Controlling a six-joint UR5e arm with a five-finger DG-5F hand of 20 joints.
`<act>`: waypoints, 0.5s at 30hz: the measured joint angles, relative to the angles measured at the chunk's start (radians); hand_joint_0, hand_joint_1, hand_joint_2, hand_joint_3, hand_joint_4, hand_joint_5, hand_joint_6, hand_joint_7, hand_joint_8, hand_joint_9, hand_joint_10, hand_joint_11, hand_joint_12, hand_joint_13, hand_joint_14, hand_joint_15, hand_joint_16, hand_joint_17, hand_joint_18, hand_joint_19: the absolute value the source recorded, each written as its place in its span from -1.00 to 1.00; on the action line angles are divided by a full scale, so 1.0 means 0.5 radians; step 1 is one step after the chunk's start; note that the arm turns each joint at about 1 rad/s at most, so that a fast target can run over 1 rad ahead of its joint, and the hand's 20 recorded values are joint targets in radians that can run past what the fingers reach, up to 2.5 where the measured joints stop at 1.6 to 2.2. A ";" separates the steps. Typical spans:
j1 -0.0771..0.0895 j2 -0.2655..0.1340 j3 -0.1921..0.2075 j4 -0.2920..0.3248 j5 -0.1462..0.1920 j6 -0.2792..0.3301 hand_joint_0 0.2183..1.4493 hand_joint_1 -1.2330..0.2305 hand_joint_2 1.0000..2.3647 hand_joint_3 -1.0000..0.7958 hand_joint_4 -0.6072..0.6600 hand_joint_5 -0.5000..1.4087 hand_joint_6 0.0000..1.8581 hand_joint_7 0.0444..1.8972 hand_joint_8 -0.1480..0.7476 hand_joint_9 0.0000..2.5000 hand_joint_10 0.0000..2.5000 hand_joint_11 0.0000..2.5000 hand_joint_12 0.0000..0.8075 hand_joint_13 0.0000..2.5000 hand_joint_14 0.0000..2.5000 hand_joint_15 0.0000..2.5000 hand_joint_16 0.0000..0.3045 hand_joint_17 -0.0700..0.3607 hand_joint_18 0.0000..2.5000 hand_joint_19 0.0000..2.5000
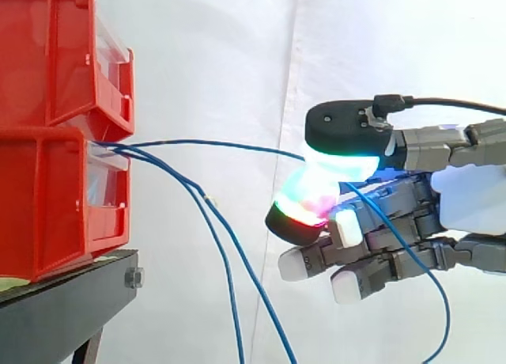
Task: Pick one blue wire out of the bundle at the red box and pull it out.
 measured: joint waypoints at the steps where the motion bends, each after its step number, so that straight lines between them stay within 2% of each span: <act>1: 0.000 0.000 0.000 0.000 0.000 0.000 -0.37 -0.40 -0.98 -0.15 0.34 -0.61 -0.12 0.07 -0.06 -0.14 -0.99 -0.38 -0.07 -0.52 -0.99 -0.67 -0.69 -0.19 -0.48 -0.55; 5: 0.000 0.000 0.000 0.000 -0.001 -0.001 -0.38 -0.43 -0.98 -0.21 0.32 -0.61 -0.12 0.07 -0.08 -0.14 -0.98 -0.37 -0.10 -0.53 -0.99 -0.66 -0.71 -0.22 -0.50 -0.54; 9: 0.000 -0.001 0.000 0.000 -0.004 -0.001 -0.46 -0.30 -0.99 -0.31 0.30 -0.61 -0.12 0.05 -0.08 -0.12 -0.98 -0.37 -0.10 -0.52 -0.99 -0.66 -0.71 -0.21 -0.50 -0.52; 11: 0.000 -0.001 0.000 0.002 -0.005 -0.001 -0.51 -0.09 -0.99 -0.37 0.29 -0.60 -0.14 0.08 -0.06 -0.09 -0.98 -0.38 -0.08 -0.51 -0.99 -0.66 -0.70 -0.19 -0.49 -0.51; 15: 0.000 0.000 0.000 0.005 -0.005 -0.001 -0.47 0.15 -1.00 -0.38 0.23 -0.58 -0.17 0.14 -0.07 -0.07 -0.98 -0.39 -0.10 -0.49 -0.99 -0.66 -0.70 -0.20 -0.48 -0.50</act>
